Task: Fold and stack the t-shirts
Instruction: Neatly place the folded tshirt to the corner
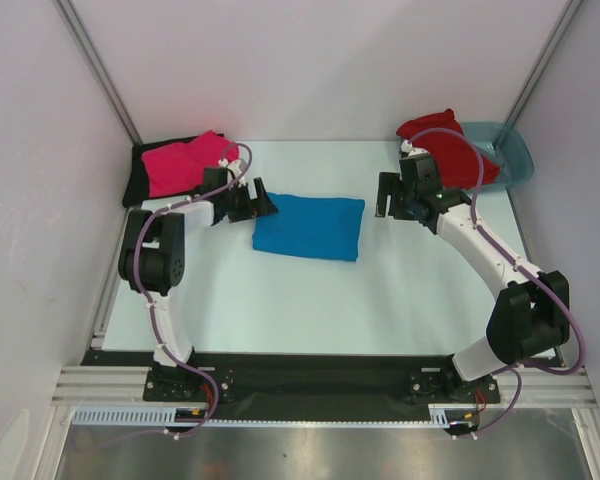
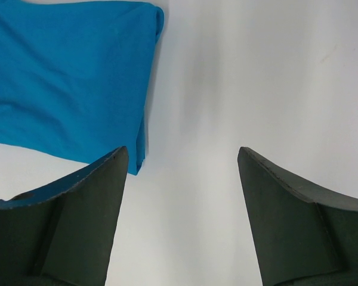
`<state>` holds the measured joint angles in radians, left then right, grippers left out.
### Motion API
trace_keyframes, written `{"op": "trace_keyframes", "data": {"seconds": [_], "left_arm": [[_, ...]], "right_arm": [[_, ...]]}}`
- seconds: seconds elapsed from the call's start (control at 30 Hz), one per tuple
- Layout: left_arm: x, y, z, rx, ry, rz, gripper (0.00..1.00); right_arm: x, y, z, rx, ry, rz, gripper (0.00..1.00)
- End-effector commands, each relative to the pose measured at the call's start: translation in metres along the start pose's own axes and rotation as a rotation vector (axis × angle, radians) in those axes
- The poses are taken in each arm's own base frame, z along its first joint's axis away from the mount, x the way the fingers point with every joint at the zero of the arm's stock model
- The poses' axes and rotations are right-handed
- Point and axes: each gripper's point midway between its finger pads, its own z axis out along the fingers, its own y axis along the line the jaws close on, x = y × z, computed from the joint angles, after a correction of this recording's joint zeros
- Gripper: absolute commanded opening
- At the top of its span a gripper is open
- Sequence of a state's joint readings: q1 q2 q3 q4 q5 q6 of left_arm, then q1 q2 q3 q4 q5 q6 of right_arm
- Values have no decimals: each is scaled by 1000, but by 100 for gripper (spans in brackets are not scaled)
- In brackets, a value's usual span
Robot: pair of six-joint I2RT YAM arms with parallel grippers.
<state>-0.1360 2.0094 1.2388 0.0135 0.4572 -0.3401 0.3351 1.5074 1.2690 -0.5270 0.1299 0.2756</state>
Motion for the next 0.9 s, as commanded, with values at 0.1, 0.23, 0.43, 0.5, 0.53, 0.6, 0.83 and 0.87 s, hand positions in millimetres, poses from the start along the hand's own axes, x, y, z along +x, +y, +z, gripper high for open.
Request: {"op": "trace_keyframes", "data": {"seconds": [0.1, 0.23, 0.43, 0.5, 0.53, 0.6, 0.83, 0.87], "left_arm": [[38, -16, 11, 22, 128, 11, 100], [60, -32, 18, 30, 183, 29, 98], [82, -59, 27, 54, 231, 60, 93], [86, -65, 30, 60, 240, 65, 83], [87, -67, 30, 62, 240, 65, 74], [87, -68, 30, 63, 236, 61, 37], [75, -84, 26, 126, 207, 67, 0], [65, -91, 23, 140, 185, 79, 0]], "right_arm": [[-5, -1, -11, -10, -24, 1, 80], [-5, -2, -14, -11, -28, 6, 80], [-3, -5, -21, -7, -32, 6, 80], [-2, -7, -24, -4, -36, 9, 80], [-1, -8, -25, 2, -38, 10, 80], [0, -11, -28, 7, -41, 12, 80], [6, -18, -33, 17, -40, 22, 80], [6, -18, -32, 19, -38, 21, 80]]}}
